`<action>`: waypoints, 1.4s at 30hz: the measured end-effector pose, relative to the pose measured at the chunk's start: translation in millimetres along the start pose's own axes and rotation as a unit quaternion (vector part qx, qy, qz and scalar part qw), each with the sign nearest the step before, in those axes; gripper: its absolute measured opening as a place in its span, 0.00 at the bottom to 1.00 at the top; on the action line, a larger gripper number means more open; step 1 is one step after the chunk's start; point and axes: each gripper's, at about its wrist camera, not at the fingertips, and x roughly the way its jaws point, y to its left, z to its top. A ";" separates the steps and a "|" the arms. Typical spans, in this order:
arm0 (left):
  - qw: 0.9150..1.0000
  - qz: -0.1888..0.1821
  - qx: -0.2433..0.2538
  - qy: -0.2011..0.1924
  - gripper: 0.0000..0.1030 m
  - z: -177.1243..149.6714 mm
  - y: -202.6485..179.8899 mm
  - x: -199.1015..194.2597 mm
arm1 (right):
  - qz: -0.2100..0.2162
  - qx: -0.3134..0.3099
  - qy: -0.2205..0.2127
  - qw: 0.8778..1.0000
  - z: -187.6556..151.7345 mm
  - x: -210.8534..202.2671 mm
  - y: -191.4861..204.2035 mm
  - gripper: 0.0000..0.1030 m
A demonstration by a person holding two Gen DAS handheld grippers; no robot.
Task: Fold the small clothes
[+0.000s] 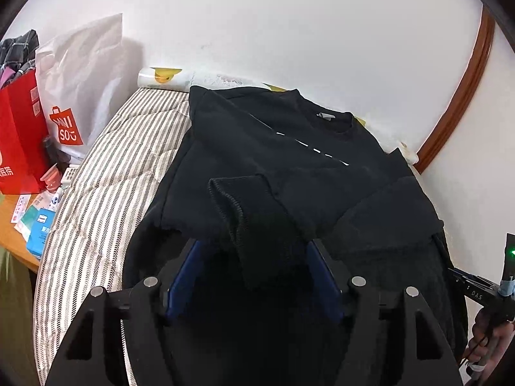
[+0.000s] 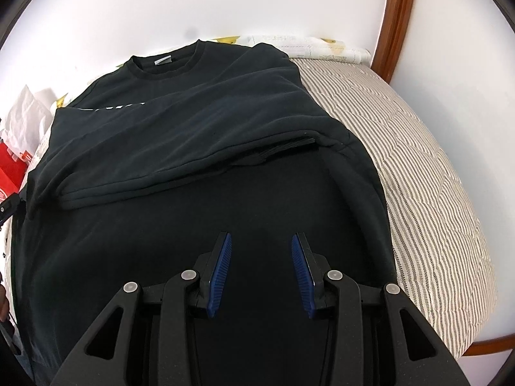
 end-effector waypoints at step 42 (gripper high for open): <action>0.999 0.036 -0.007 -0.015 0.05 62.6 -7.2 33.4 | 0.082 0.080 -0.045 0.992 79.6 67.1 -44.6 0.26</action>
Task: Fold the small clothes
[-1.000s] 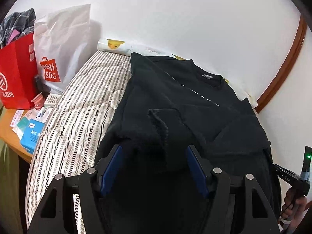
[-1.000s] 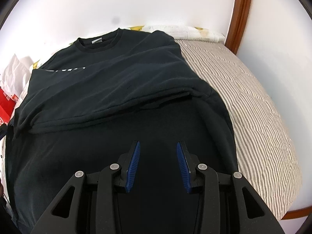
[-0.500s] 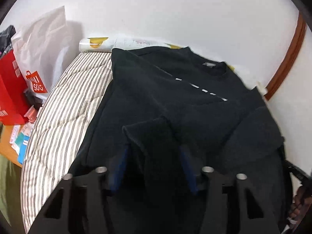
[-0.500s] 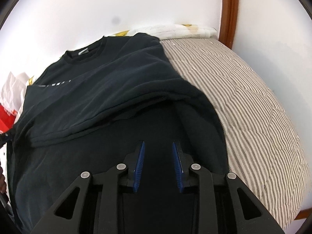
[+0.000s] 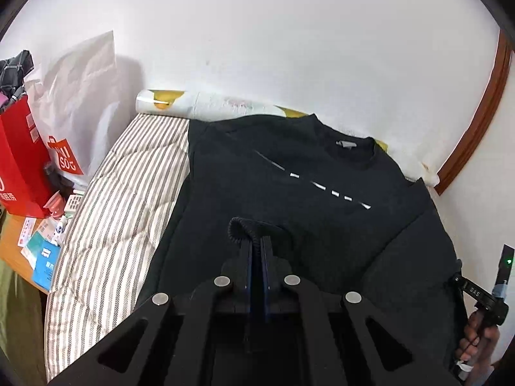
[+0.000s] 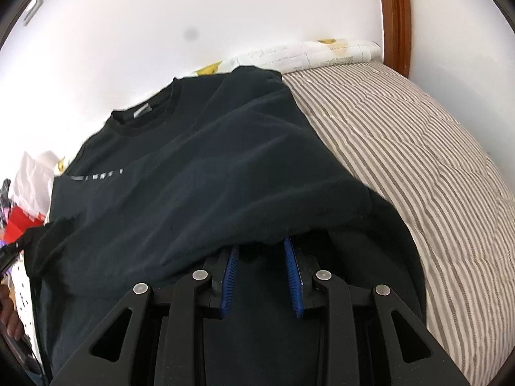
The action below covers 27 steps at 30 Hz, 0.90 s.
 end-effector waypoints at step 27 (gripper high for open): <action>0.998 0.042 -0.002 0.052 0.11 -44.2 2.9 -25.1 | -0.080 -0.060 -0.003 0.995 -71.2 -92.2 -49.0 0.41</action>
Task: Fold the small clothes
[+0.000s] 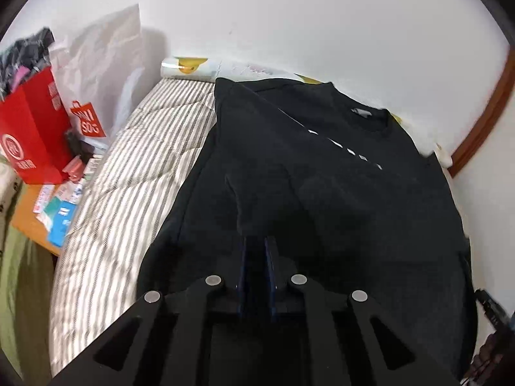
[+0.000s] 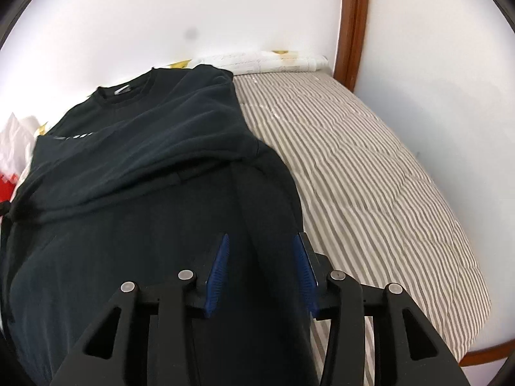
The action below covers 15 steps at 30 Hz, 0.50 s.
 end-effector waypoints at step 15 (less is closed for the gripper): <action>1.000 0.012 0.001 0.012 0.26 -118.6 19.2 -79.8 | -0.004 0.019 0.015 1.000 -84.9 -49.1 -46.5 0.46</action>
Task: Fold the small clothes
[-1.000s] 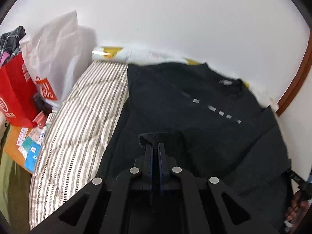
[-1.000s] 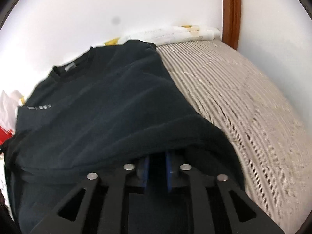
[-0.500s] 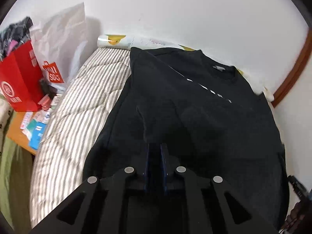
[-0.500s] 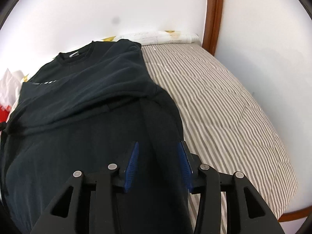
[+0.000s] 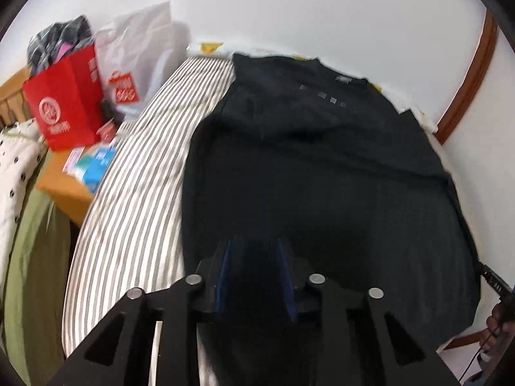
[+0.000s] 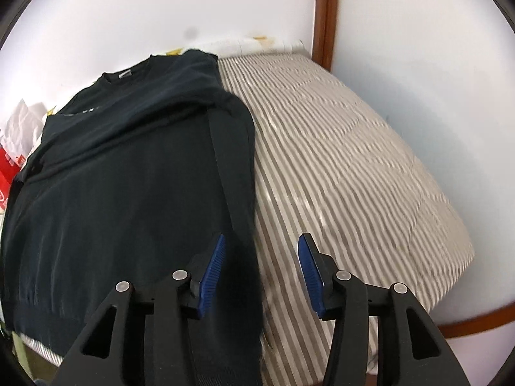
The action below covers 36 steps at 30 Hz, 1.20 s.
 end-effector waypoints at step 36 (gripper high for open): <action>1.000 0.008 -0.013 0.004 0.11 -81.5 9.1 -12.4 | 0.052 -0.043 -0.020 0.998 -27.1 9.2 29.9 0.09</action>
